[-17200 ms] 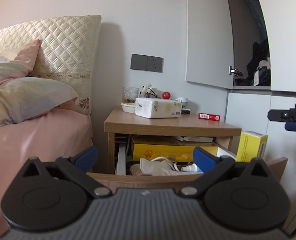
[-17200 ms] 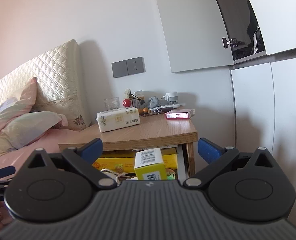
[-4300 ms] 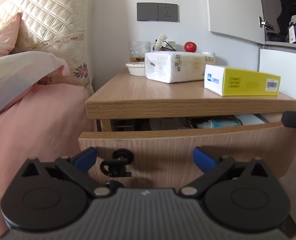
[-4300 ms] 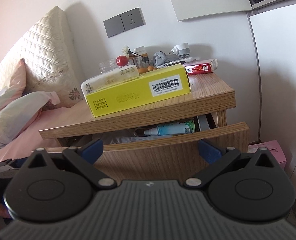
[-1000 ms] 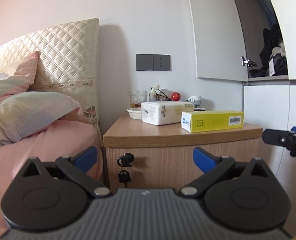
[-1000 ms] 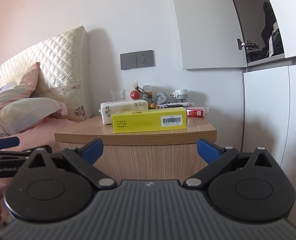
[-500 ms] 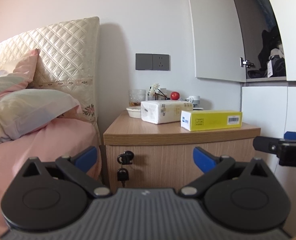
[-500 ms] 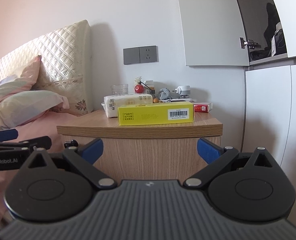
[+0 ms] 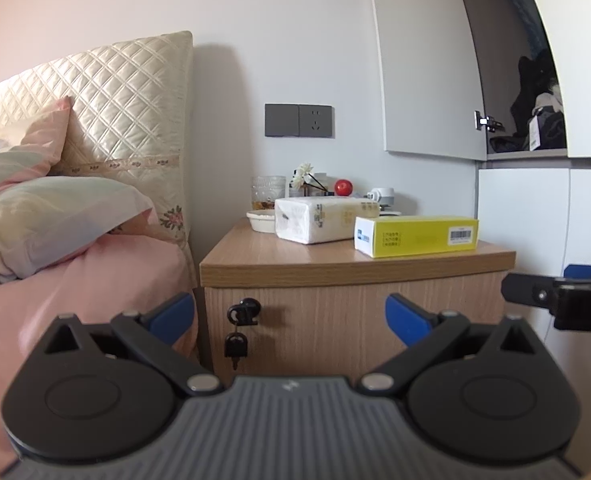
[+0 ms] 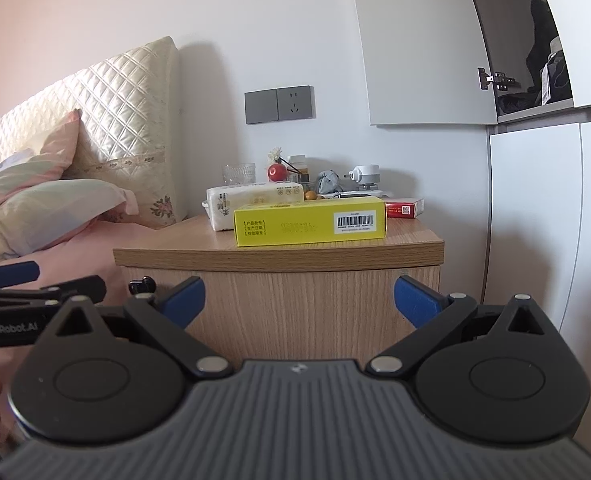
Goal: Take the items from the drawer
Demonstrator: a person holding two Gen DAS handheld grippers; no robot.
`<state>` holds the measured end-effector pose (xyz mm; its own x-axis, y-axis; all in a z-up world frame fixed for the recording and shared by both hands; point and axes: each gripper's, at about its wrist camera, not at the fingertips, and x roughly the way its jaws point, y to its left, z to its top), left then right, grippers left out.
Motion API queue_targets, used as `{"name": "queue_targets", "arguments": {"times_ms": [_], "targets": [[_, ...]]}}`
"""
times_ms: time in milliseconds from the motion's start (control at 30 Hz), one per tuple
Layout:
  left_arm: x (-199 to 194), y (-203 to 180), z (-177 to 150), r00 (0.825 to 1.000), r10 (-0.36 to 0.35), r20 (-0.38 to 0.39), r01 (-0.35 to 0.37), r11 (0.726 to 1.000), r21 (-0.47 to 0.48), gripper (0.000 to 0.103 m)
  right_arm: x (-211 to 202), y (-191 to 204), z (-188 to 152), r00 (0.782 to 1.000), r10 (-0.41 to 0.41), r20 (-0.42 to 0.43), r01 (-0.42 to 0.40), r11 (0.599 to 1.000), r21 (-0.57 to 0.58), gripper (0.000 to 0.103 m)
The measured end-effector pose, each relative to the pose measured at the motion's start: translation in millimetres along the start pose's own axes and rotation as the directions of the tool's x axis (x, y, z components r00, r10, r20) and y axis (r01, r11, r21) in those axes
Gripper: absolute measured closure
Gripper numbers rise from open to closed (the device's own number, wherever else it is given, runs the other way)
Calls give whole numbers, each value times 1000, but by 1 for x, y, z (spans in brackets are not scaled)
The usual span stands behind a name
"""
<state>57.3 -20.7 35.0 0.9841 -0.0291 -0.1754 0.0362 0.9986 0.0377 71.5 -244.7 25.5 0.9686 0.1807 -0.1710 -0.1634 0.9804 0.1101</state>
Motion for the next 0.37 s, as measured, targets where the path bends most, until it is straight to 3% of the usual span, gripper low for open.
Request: {"name": "queue_targets", "arguments": {"times_ms": [367], "targets": [[0,-2,0,1000,-6,-3,6,1000,-1,0,0,0,-1,1000,-9,2,9,1000,-4,0]]}}
